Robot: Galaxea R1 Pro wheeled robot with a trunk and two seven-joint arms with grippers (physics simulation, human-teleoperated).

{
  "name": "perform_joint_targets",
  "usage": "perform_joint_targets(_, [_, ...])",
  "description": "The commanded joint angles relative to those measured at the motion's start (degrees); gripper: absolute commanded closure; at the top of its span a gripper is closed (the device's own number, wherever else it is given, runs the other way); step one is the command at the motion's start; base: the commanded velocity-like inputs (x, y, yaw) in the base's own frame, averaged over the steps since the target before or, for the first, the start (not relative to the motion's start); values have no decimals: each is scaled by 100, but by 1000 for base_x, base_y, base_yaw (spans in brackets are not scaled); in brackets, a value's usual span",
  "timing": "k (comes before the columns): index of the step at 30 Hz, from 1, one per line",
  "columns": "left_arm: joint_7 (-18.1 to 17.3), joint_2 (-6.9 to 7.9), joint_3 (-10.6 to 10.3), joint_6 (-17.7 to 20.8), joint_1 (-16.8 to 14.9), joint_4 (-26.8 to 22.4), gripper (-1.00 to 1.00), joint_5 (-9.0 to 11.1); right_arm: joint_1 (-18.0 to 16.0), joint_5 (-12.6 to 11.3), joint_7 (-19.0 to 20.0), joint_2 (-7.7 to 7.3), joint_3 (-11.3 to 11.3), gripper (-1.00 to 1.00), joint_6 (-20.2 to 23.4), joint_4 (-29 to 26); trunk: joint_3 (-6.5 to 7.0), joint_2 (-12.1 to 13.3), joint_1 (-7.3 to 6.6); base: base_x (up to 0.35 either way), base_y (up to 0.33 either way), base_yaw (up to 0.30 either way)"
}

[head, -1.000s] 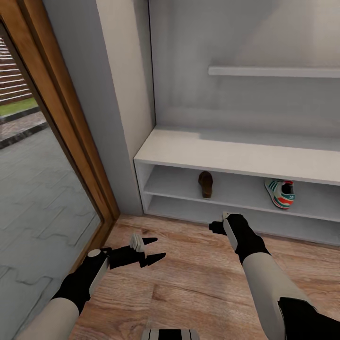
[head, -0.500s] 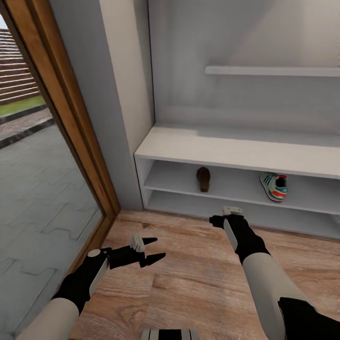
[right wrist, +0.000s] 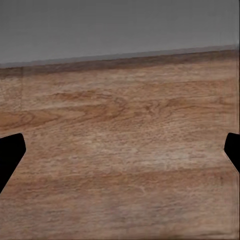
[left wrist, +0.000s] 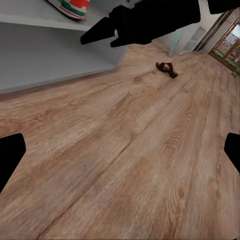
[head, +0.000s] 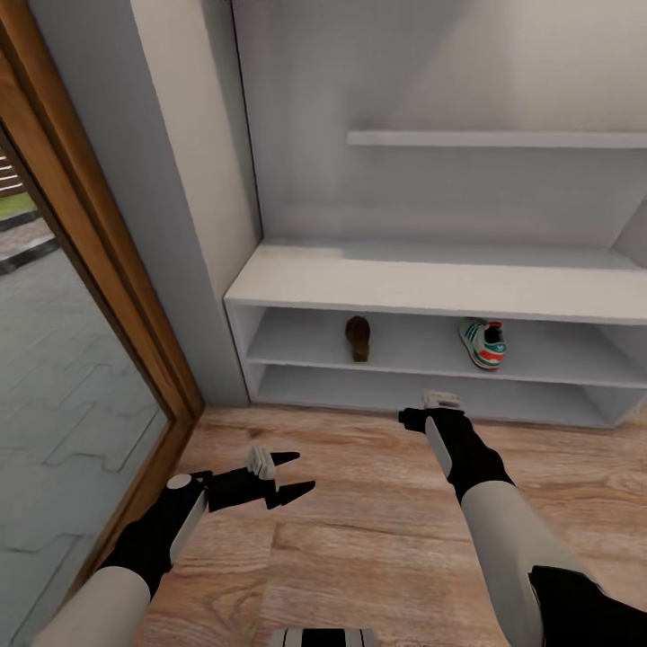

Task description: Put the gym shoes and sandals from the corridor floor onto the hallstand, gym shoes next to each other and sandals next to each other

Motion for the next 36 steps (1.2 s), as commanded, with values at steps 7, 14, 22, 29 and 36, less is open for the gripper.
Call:
perform_joint_targets(7, [-2, 12, -22, 36, -2, -1, -100, 52, -3, -1, -7, 9, -20, -100, 24, -5, 33, -2, -1, -1, 0, -244])
perform_joint_targets(14, [5, 18, -19, 36, -2, -1, -100, 52, -4, -14, -3, 8, -20, -100, 24, -2, 71, -2, -1, 0, 0, -246])
perform_joint_targets(22, [18, 14, -25, 36, 2, 7, -100, 52, -4, -23, -2, 9, -27, -100, 24, 3, 114, -2, -1, 0, 0, -251])
perform_joint_targets(29, [24, 17, -25, 36, -2, 8, -100, 52, -4, -23, -2, 6, -29, -100, 24, 4, 307, 8, -19, 0, 0, -253])
perform_joint_targets(36, [24, 18, -25, 36, 1, 8, -100, 52, -4, -23, -2, 1, -36, -100, 24, 4, 344, 8, -19, 0, 0, -253])
